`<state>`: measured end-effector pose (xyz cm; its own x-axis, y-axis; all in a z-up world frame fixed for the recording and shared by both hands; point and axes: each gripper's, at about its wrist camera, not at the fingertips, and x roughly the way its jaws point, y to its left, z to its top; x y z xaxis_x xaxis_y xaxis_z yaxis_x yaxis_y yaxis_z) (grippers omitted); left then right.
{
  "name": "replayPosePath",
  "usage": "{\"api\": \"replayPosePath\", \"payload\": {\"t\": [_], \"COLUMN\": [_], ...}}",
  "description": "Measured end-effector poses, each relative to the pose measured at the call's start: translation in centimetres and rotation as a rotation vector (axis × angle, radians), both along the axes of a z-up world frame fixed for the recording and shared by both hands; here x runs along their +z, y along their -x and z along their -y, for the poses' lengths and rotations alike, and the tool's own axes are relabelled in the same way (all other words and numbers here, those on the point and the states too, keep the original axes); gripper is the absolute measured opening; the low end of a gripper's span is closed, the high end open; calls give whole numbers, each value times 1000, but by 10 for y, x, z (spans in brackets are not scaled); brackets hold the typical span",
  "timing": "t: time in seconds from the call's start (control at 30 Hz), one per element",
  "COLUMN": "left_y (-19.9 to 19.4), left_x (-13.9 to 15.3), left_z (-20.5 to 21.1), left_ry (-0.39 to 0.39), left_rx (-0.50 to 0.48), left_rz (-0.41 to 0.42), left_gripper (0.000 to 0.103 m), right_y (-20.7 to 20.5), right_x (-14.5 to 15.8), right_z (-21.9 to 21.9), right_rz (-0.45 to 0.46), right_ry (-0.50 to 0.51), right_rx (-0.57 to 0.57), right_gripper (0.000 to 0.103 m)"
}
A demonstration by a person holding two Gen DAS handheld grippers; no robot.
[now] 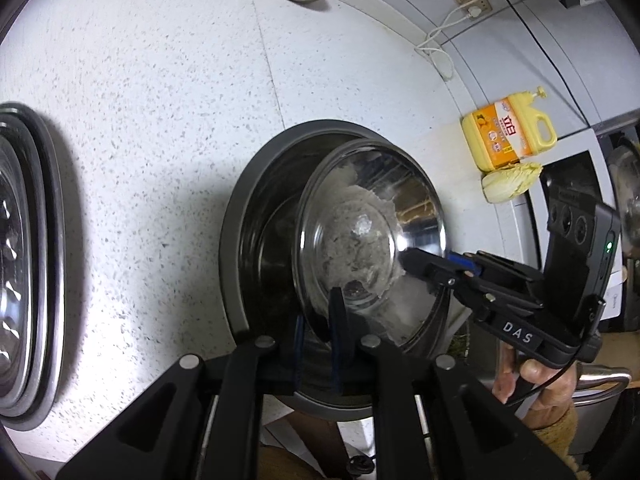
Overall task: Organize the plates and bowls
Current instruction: 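Carry the medium bowl with both grippers and lower it into the large bowl, then open both grippers and move them toward the small steel bowl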
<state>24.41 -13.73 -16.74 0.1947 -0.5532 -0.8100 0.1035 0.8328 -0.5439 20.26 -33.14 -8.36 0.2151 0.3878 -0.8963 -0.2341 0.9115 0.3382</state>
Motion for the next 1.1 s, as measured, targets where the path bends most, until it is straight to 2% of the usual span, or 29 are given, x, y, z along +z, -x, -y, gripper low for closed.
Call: {"api": "replayPosePath", "payload": {"t": [0.27, 0.37, 0.47, 0.63, 0.73, 0.8, 0.87, 0.97, 1.1], "left_y": [4, 6, 12, 21, 25, 25, 23, 13, -2], "left_x": [12, 16, 16, 25, 35, 44, 50, 56, 57], "left_z": [11, 16, 24, 31, 26, 19, 13, -3, -19], "left_ry": [-100, -148, -167, -231, -229, -207, -185, -134, -125], "left_rx": [-19, -44, -81, -97, -84, -57, -27, 30, 88], "left_rz": [86, 120, 131, 196, 224, 243, 249, 233, 215], "left_gripper": [16, 17, 18, 22, 28, 29, 30, 33, 34], "right_y": [1, 0, 2, 3, 1, -1, -3, -7, -17], "right_x": [4, 7, 15, 30, 38, 41, 44, 47, 52], "right_z": [-1, -1, -1, 8, 14, 21, 26, 36, 57], "right_rz": [15, 29, 69, 118, 138, 154, 162, 180, 203], "right_ry": [9, 6, 36, 35, 38, 49, 57, 92, 127], "right_rx": [-1, -1, -7, -25, -35, -46, -51, -66, -102], "right_gripper": [15, 19, 31, 34, 37, 42, 42, 46, 49]}}
